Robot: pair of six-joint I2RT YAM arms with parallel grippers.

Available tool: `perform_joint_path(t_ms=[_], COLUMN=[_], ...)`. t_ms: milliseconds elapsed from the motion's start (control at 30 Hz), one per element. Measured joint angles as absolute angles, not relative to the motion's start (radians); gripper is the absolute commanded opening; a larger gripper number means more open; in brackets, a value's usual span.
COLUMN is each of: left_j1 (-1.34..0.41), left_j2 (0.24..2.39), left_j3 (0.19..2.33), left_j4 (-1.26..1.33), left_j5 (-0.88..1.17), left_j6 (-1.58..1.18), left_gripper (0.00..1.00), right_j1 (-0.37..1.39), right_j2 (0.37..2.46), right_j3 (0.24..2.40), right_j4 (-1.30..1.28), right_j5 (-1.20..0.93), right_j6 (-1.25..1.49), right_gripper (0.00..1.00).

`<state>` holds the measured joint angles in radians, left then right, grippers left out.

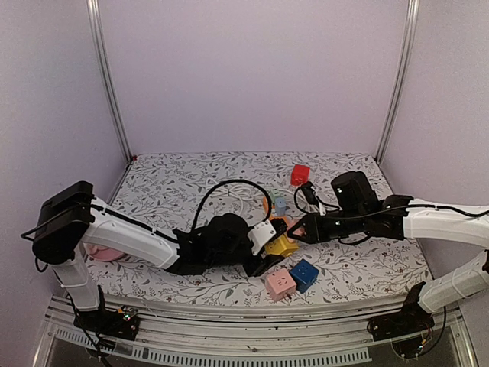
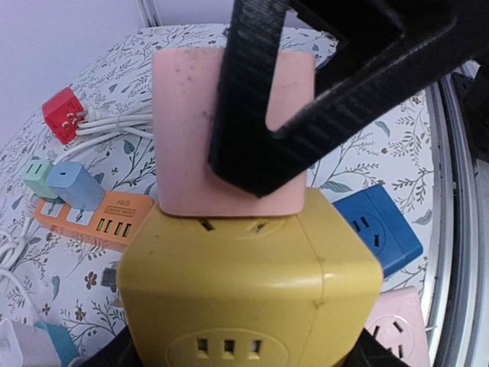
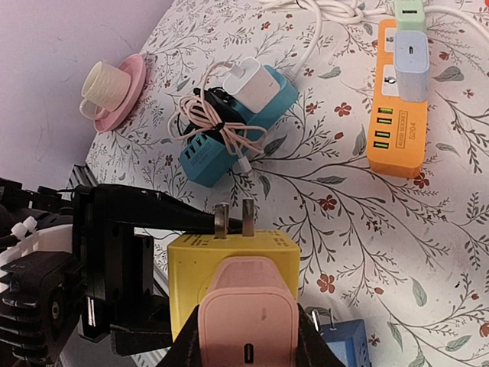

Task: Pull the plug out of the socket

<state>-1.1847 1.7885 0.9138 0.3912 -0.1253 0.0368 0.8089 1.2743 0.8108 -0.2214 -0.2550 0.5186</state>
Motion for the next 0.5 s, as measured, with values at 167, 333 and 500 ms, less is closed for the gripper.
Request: perform_joint_path(t_ms=[167,333,500], left_j1=[-1.185,-1.185,-1.191], left_j2=[1.794,1.794,1.793], left_j3=[0.916,0.922,0.926], left_j4=[0.389,0.415,0.431], left_j5=[-0.125,-0.122,-0.123], left_j6=[0.037,0.040,0.044], left_gripper=[0.00,0.00,0.00], right_j1=[0.818,0.778,0.733], right_j2=[1.273,1.231,1.185], right_j3=[0.811,0.785,0.725], right_j4=[-0.226,-0.210,-0.154], right_j5=[-0.234,-0.292,-0.379], right_j6=[0.515,0.514,0.537], right_gripper=[0.03,0.03,0.03])
